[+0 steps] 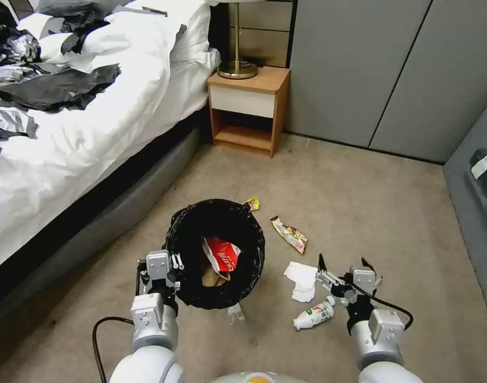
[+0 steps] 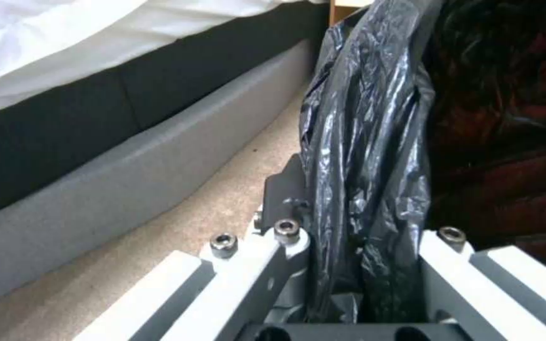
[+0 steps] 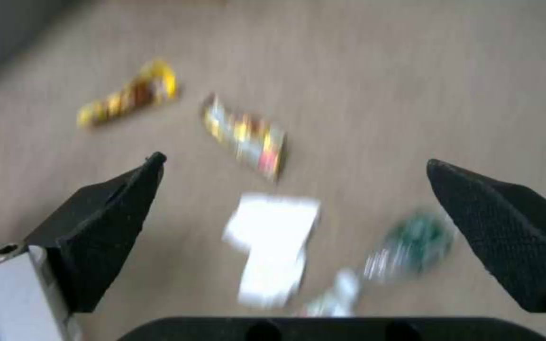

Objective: Pick up the trash bin, then pick up the garbage from the floor and place it into the trash bin.

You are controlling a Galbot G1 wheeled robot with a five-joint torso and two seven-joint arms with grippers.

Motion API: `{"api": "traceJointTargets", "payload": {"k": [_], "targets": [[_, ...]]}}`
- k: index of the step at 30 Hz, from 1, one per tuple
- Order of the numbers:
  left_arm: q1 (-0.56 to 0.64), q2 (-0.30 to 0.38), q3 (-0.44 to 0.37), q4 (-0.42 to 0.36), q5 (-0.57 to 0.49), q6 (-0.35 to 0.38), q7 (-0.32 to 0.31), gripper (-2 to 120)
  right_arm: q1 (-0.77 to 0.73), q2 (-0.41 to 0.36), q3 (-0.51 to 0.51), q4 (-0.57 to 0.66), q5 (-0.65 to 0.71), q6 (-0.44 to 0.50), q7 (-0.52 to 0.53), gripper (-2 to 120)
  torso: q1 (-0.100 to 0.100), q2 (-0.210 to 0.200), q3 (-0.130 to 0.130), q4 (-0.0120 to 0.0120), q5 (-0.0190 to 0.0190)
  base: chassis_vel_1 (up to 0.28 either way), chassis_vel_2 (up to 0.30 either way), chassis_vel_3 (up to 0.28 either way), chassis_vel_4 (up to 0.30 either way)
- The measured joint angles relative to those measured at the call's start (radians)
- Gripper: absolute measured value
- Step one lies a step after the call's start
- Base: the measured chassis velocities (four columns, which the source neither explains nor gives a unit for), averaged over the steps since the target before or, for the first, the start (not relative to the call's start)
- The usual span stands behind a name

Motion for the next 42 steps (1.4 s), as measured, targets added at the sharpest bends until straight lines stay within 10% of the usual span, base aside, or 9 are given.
{"api": "traceJointTargets", "payload": {"k": [16, 42], "targets": [[0.002, 0.002, 0.002, 0.000, 0.008, -0.008, 0.004, 1, 0.074, -0.019, -0.009, -0.188, 0.303, -0.196, 0.083, 100, 0.000, 0.000, 0.000, -0.0001, -0.0001, 0.000, 0.000, 0.000, 0.000], [0.025, -0.001, 0.011, -0.008, 0.038, -0.007, 0.006, 1, 0.244, 0.066, 0.026, -0.507, 0.303, -0.112, 0.053, 100, 0.000, 0.000, 0.000, 0.0001, -0.0001, 0.000, 0.000, 0.000, 0.000]]}}
